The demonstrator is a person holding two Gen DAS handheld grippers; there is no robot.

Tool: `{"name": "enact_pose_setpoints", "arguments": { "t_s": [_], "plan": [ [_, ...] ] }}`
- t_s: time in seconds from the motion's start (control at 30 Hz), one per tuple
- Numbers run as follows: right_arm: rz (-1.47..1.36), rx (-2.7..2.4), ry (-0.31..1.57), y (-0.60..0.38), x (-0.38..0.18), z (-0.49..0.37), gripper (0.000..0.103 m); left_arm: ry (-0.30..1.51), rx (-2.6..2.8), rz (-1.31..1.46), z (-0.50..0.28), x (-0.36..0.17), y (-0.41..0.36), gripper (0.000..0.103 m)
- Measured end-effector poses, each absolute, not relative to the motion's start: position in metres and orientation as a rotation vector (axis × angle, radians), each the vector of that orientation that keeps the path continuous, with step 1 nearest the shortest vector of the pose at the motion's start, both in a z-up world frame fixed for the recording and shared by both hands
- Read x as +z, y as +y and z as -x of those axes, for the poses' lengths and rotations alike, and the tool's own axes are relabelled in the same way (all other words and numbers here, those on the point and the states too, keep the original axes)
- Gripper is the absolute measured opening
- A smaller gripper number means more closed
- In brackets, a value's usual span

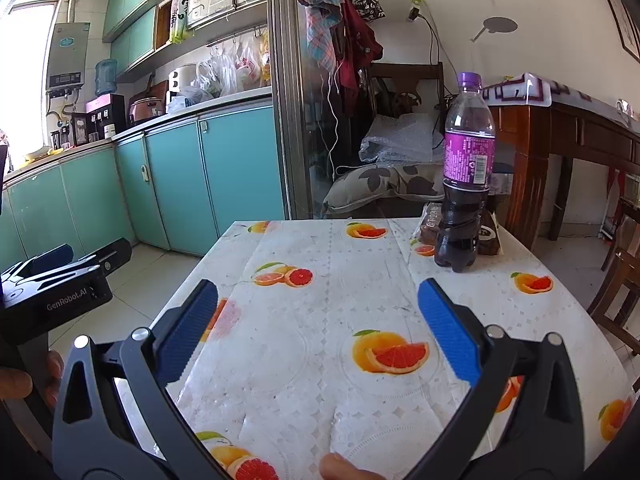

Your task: Collect trash

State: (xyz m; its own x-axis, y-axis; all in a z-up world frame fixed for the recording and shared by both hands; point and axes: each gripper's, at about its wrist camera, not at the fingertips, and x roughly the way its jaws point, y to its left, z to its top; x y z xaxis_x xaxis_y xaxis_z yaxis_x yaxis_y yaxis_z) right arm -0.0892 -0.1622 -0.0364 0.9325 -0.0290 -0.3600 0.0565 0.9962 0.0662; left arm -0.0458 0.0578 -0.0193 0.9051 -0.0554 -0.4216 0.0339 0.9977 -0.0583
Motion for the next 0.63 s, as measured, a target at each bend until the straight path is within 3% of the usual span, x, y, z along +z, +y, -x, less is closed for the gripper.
{"name": "enact_pose_setpoints", "arguments": {
  "t_s": [0.4,0.63],
  "plan": [
    [-0.137,-0.043,0.442,-0.192,-0.054,0.083,0.099,0.498,-0.138,-0.025,0.044,-0.031,0.028,0.096],
    [-0.046,-0.116,0.666,-0.263,-0.066,0.040,0.099,0.761,-0.212,-0.081,0.015,-0.072,-0.031,0.096]
  ]
}}
